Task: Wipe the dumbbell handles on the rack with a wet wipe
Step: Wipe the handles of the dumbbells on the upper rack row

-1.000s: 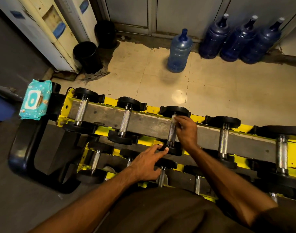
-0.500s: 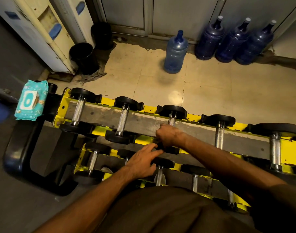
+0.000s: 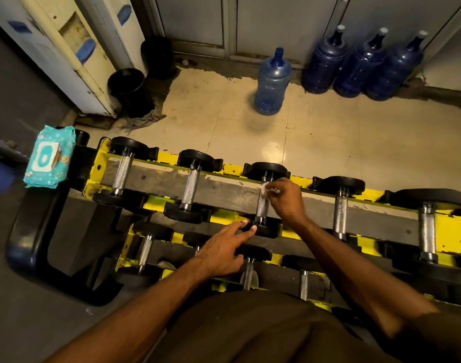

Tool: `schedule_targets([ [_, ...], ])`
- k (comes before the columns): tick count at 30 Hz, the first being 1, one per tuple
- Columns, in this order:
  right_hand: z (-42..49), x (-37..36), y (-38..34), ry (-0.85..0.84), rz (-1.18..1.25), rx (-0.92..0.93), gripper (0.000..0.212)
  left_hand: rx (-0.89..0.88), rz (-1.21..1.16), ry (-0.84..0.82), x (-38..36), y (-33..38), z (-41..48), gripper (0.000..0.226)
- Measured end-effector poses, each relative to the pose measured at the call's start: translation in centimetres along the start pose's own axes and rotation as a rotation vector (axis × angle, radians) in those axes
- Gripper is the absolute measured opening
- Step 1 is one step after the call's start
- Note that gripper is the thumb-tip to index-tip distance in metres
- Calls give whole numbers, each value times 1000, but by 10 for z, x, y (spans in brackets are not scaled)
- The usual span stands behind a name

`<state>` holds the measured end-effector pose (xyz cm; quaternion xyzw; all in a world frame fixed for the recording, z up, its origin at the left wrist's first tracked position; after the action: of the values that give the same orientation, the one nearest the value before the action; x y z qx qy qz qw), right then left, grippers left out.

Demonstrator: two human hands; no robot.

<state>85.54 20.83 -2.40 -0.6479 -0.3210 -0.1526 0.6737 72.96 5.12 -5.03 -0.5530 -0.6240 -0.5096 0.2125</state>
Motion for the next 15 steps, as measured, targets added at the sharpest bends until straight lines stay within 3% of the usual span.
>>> schedule_targets([
  [2, 1, 6, 20, 154, 217, -191, 18, -1, -2, 3, -1, 0, 0, 82],
  [4, -11, -7, 43, 170, 359, -393, 8, 5, -6, 5, -2, -1, -1, 83],
  [6, -29, -25, 61, 35, 368, -517, 4, 10, -7, 4, -4, -2, 0, 83],
  [9, -42, -33, 71, -177, 324, -554, 12, 8, -4, 11, -2, -1, 0, 84],
  [12, -26, -17, 71, 28, 571, -588, 3, -6, -7, 26, 2, 1, 1, 82],
  [15, -15, -14, 62, 146, 642, -574, 21, -8, -1, 34, 5, 2, 3, 79],
])
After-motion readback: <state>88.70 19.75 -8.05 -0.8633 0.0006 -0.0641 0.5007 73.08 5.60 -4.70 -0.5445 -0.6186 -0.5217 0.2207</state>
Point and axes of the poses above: each hand's wrist, its own z-axis towards the middle knuckle, its own x-axis out of the back of the hand, y = z × x, the point moved 10 cm from there along z, towards the middle knuckle, and after that the axes turned 8 degrees about z, right-handed, at the moved point
